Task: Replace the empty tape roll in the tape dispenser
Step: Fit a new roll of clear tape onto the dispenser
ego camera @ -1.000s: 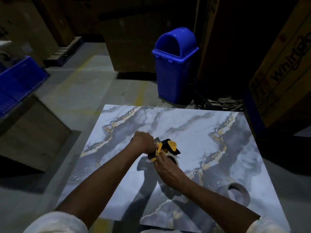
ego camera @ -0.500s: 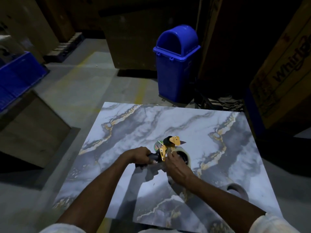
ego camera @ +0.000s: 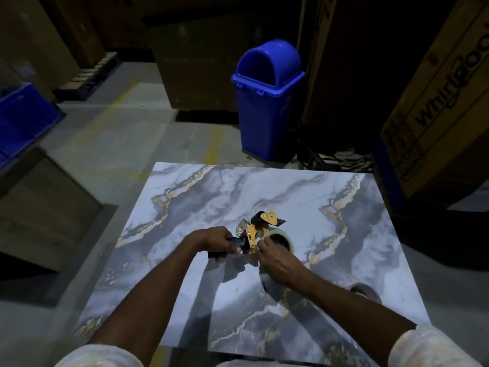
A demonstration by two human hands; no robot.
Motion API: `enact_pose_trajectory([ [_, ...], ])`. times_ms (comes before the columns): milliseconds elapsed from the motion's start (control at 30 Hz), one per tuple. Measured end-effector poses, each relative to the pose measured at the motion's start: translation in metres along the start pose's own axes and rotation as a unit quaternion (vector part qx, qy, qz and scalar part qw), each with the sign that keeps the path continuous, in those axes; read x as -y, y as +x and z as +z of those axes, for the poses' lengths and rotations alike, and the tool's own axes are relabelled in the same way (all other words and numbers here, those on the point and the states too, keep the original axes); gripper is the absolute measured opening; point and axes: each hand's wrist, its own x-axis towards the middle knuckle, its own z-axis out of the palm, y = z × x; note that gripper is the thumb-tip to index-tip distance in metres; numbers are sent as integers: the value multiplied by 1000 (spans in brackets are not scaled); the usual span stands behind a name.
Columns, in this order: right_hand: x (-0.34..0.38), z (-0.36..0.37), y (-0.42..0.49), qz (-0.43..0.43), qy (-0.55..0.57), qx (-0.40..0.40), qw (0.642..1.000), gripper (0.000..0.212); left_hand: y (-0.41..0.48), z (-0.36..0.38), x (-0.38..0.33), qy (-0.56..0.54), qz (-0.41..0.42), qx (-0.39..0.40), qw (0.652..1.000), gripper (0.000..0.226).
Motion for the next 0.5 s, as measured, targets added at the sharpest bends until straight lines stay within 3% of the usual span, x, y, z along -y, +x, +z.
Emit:
enact_pose_trajectory([
  [133,3,-5,5,66,53,36,996,26,-2,6,4,40,21,-30,999,33],
  [233,4,-10,10,167,118,42,978,43,-6,16,5,64,52,-73,994,36],
  [333,0,-21,17,279,173,-40,944,13,-8,29,1,133,80,-133,979,31],
  [433,-8,-24,19,403,229,-113,879,23,-10,41,-4,177,88,-193,961,30],
  [500,-10,-22,18,430,245,-139,858,26,-9,46,-7,184,78,-212,957,35],
])
